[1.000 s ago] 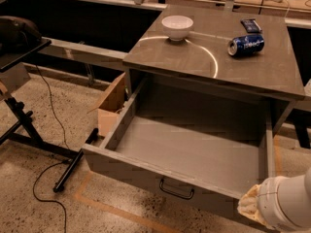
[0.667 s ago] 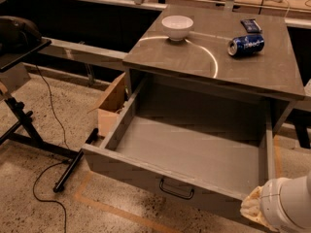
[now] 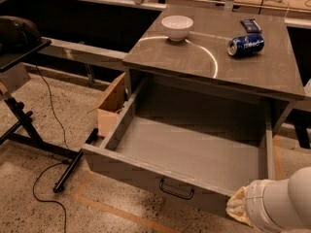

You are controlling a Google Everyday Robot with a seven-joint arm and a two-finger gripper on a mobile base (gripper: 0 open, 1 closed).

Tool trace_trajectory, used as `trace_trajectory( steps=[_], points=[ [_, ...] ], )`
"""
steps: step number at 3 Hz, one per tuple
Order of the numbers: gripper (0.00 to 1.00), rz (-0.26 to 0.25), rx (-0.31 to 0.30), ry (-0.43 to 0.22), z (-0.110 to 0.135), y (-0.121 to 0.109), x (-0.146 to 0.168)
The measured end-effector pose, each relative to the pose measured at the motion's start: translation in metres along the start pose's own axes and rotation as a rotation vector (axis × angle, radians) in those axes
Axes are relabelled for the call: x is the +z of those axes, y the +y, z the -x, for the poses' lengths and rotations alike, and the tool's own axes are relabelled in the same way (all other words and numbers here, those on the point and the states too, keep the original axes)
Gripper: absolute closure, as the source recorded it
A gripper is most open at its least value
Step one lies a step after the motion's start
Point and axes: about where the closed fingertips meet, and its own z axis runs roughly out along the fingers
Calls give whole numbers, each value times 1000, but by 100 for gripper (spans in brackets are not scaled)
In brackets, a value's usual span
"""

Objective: Close top drawer

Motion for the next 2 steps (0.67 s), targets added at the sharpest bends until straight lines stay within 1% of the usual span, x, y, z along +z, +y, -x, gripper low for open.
trace_trajectory(
  steps=[1, 2],
  points=[
    [100, -50, -21, -12, 9, -19, 9],
    [100, -125, -39, -17, 16, -51, 19]
  ],
)
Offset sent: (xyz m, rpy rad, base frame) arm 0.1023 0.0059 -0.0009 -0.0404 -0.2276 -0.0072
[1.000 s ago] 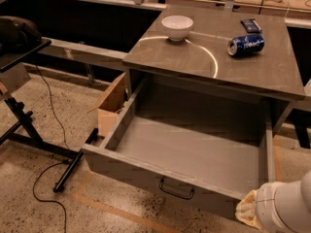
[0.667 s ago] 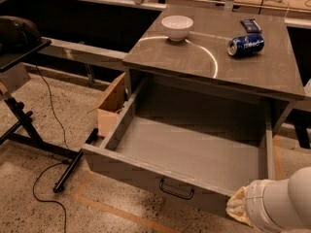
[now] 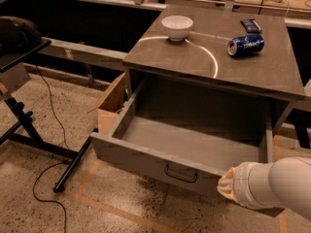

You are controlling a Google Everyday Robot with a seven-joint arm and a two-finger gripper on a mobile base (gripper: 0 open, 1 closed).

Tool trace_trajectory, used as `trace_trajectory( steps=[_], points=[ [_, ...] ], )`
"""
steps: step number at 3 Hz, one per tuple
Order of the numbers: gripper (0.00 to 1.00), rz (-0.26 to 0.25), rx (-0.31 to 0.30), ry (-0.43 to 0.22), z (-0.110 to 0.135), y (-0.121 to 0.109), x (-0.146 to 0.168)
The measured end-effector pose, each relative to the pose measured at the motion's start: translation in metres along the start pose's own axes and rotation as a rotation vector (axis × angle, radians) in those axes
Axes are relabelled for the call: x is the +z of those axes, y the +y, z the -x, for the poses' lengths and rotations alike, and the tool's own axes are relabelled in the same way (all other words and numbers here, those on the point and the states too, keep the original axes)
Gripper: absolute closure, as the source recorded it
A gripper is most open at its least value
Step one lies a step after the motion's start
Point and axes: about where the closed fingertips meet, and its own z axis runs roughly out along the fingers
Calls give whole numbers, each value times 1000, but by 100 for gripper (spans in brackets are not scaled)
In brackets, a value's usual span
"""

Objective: Close top drawer

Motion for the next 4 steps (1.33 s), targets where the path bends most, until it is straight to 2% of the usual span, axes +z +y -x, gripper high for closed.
trace_trajectory(
  steps=[2, 3, 4],
  points=[
    [100, -161, -40, -20, 18, -77, 28],
    [100, -222, -65, 1, 18, -112, 42],
    [100, -222, -64, 0, 18, -112, 42]
  ],
)
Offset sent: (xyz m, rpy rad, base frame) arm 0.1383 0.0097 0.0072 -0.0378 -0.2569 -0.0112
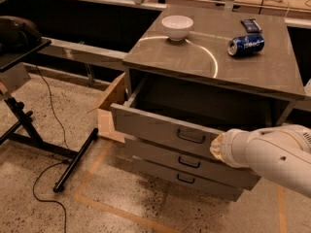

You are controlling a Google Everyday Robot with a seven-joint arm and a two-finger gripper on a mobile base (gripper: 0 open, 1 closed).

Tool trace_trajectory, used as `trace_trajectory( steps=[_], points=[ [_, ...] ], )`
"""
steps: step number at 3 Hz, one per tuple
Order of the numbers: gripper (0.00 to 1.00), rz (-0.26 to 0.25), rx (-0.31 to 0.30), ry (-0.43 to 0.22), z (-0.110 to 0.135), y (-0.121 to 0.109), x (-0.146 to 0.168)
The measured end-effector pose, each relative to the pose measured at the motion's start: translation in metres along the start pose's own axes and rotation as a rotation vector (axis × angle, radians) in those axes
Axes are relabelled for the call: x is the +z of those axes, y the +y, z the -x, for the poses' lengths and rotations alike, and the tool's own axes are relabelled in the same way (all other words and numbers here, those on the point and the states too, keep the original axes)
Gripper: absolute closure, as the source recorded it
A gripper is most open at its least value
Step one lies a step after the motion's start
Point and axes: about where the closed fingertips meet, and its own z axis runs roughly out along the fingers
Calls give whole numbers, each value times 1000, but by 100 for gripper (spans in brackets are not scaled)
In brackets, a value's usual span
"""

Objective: Close top drawer

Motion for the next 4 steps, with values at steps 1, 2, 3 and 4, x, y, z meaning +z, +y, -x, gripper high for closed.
trace_trajectory(
  steps=[1, 2, 3, 4],
  points=[
    [100, -39, 3, 15, -11, -8, 2],
    [100, -83, 5, 47, -32, -24, 7],
    [100, -89, -2, 69, -44, -29, 18],
    [100, -105, -11, 81, -50, -38, 30]
  ],
)
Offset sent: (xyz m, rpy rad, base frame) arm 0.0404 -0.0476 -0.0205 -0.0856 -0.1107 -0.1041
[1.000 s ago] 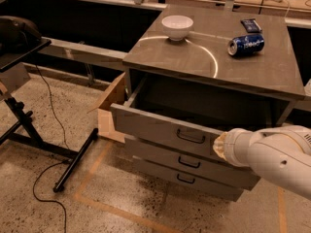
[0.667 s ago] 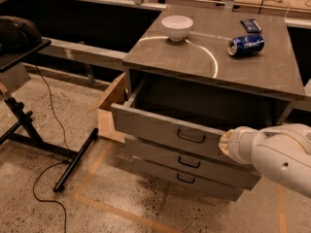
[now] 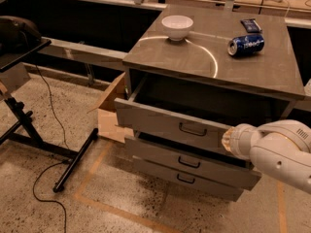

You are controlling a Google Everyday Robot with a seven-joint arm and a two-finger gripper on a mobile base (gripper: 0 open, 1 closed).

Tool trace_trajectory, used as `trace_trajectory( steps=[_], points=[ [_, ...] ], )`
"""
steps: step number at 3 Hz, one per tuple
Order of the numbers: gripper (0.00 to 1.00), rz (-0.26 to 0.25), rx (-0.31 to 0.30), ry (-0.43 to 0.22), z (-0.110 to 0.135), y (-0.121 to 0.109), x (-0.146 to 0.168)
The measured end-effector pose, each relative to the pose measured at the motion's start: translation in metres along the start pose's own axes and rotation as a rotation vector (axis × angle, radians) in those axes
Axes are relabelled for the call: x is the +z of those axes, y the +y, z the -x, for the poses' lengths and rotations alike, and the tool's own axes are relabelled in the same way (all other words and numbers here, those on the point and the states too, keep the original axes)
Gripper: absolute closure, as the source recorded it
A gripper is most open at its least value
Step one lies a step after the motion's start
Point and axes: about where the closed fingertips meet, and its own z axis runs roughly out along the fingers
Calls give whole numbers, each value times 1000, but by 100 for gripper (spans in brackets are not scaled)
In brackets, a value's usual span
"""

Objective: Close top drawer

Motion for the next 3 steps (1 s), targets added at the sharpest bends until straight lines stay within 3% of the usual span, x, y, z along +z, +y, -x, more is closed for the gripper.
trace_trajectory(
  steps=[3],
  points=[
    [100, -88, -49, 21, 8, -48, 41]
  ],
)
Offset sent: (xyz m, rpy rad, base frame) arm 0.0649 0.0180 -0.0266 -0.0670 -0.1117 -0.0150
